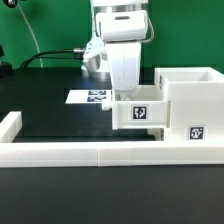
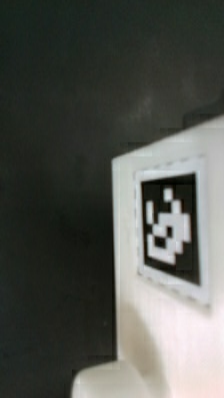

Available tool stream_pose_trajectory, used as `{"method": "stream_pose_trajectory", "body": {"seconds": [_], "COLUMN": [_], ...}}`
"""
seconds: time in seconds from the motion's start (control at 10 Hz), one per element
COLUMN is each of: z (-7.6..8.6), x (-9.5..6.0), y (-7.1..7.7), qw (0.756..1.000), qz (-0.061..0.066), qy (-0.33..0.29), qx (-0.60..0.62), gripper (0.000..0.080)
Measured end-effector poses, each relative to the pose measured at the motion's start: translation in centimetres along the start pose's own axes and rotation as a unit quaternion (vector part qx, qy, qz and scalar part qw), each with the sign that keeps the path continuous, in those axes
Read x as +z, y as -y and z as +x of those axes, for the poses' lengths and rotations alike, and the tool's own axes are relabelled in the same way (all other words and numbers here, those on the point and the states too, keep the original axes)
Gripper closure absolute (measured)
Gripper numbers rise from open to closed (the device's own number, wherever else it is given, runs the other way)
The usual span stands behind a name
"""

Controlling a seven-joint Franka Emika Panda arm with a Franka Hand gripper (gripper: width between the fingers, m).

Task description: Assemble drawer

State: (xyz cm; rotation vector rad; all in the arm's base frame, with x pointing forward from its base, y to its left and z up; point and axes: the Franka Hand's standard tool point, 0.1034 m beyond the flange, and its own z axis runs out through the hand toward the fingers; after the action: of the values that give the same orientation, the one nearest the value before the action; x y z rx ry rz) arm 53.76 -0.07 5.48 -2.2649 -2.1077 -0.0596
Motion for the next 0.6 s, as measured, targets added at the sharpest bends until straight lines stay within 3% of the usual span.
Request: {"method": "stream_pose_trajectory", "body": {"seconds": [0.1, 0.6], "z": [0.31, 0.51], "x": [0.02, -0.09], "y": [-0.05, -0.16], "qw": [1.0, 1.0], "qz": [-0.005, -0.003], "qy": [-0.001, 0.002], "qx": [0.0, -0.009], "gripper": [0.0755, 0.0755]}}
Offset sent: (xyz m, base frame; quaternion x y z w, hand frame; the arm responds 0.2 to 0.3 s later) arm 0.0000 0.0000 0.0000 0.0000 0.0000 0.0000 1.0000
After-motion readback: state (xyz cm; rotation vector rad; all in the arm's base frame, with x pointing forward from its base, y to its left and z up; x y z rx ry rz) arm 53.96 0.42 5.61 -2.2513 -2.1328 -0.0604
